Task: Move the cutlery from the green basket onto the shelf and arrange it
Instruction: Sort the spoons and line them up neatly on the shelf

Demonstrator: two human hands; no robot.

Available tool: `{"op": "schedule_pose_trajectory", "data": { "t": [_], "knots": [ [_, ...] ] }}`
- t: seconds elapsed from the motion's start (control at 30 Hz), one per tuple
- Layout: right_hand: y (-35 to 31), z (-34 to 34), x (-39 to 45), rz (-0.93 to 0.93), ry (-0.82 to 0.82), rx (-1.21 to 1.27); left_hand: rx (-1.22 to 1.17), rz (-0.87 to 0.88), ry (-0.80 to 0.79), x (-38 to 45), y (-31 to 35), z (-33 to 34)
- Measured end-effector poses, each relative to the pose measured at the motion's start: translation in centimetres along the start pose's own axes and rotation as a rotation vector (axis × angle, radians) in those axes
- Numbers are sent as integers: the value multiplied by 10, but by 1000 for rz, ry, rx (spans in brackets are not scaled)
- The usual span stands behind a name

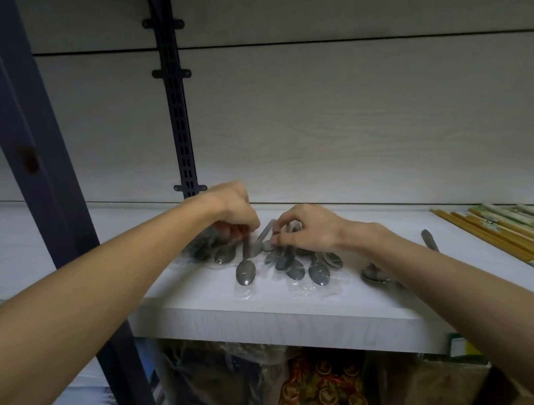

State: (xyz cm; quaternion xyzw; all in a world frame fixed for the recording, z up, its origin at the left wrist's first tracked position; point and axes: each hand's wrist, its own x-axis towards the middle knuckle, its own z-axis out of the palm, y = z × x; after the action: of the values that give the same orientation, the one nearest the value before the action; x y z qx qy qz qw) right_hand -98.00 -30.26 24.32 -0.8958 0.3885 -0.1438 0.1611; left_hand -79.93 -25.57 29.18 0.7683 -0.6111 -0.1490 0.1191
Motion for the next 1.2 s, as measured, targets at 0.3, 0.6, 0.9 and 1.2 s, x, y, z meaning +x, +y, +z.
{"op": "schedule_pose_trajectory", "data": {
  "t": [0.3,0.6,0.9,1.2],
  "knots": [
    [4,-21,2,1,73,49,-399,125,-66,3,11,-4],
    [-31,-1,37,-108,87,-40,229,-79,14,16,-39,-20],
    [-19,6,35,-133,-39,-80,116,-126,-71,24,-48,-15],
    [-28,4,62,-119,27,-174,37,-123,-80,21,-48,-17]
  ]
}}
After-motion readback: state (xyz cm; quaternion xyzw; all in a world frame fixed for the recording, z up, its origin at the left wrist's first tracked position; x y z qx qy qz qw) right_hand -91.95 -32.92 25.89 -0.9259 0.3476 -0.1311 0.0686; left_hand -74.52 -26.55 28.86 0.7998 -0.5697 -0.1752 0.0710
